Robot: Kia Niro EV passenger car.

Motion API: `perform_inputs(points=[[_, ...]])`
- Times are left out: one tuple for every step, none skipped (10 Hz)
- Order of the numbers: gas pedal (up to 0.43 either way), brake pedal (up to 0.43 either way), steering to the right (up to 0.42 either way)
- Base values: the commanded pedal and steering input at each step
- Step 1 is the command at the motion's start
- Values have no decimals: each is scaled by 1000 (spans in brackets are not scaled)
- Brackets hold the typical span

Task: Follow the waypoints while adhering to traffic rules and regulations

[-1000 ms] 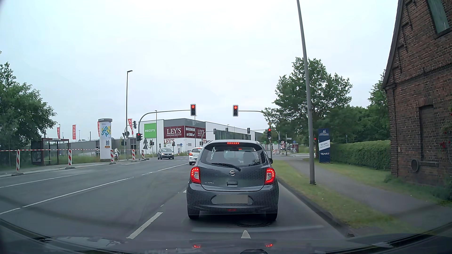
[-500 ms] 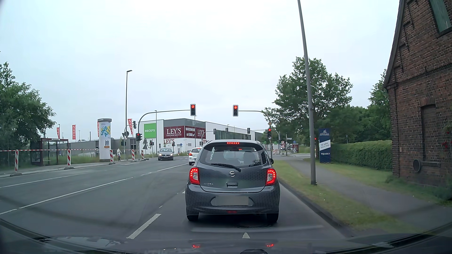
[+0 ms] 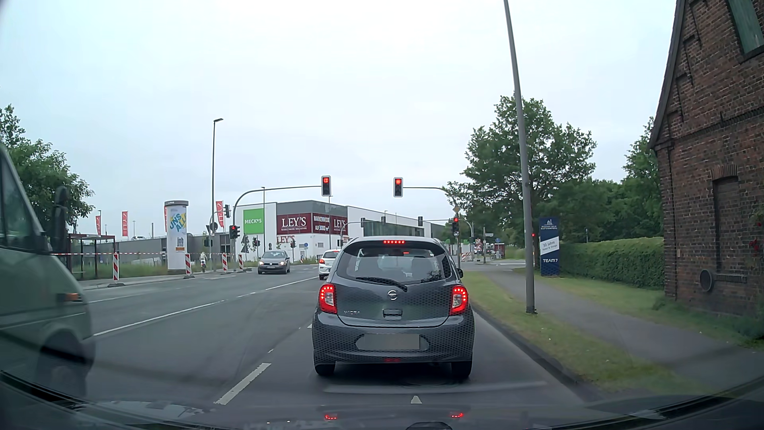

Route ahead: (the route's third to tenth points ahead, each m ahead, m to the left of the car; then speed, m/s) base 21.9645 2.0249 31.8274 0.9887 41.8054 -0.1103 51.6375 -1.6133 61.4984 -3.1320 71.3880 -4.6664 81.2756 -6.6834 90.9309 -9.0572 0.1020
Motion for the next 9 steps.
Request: perform_inputs(points=[[0, 128, -2], [0, 134, -2], [0, 146, -2], [0, 159, -2], [0, 195, -2], [0, 238, -2], [0, 280, -2], [0, 305, -2], [0, 317, -2]])
